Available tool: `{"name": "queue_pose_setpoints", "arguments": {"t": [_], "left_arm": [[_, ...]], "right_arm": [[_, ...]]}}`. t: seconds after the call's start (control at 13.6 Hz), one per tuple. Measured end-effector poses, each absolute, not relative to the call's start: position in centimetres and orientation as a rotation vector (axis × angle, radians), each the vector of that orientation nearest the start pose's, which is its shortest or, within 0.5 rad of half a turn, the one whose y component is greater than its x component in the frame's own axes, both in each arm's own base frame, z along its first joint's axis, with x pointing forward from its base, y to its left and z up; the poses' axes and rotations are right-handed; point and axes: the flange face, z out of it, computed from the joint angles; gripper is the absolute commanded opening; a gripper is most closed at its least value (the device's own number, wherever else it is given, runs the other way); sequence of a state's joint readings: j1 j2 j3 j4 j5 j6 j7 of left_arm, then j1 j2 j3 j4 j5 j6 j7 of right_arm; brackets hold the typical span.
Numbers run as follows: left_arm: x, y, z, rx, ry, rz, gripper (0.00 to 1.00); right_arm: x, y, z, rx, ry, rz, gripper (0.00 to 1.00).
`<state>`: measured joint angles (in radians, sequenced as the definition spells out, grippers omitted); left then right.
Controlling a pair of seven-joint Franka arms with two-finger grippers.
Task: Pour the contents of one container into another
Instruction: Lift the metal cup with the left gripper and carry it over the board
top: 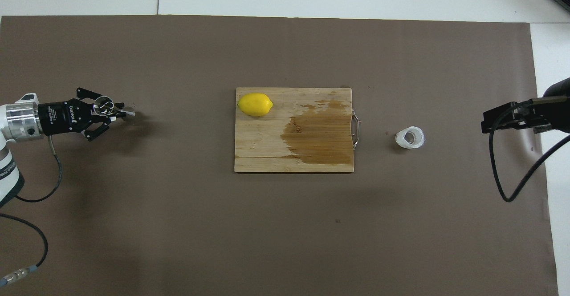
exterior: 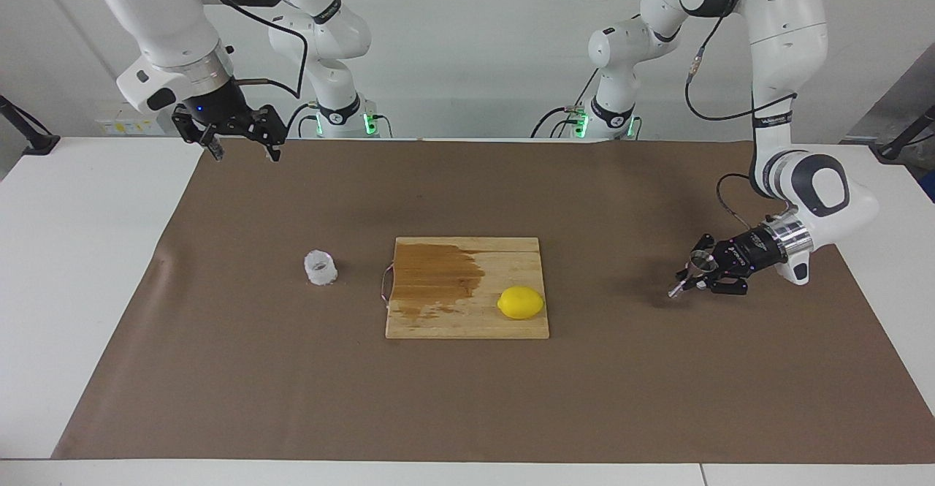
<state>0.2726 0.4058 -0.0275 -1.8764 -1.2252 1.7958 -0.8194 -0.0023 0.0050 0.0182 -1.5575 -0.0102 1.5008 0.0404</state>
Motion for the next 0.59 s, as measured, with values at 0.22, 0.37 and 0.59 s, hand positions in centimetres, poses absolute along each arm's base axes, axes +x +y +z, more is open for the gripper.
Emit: {"name": "queue_pose_setpoints", "arguments": {"t": [0.22, 0.37, 0.59], "left_arm": [[61.5, 2.4, 33.7, 1.404, 1.518, -0.872, 0.0], [61.8, -1.5, 35.3, 1.421, 1.512, -0.878, 0.0], [62.0, -7.9, 37.4, 1.404, 1.544, -0.88, 0.0]], "right_arm": [[54.9, 0.8, 62.2, -3.152, 0.039, 0.097, 1.0], [54.9, 0.8, 62.2, -3.152, 0.039, 0.097, 1.0], [54.9, 0.8, 62.2, -3.152, 0.039, 0.097, 1.0]]}}
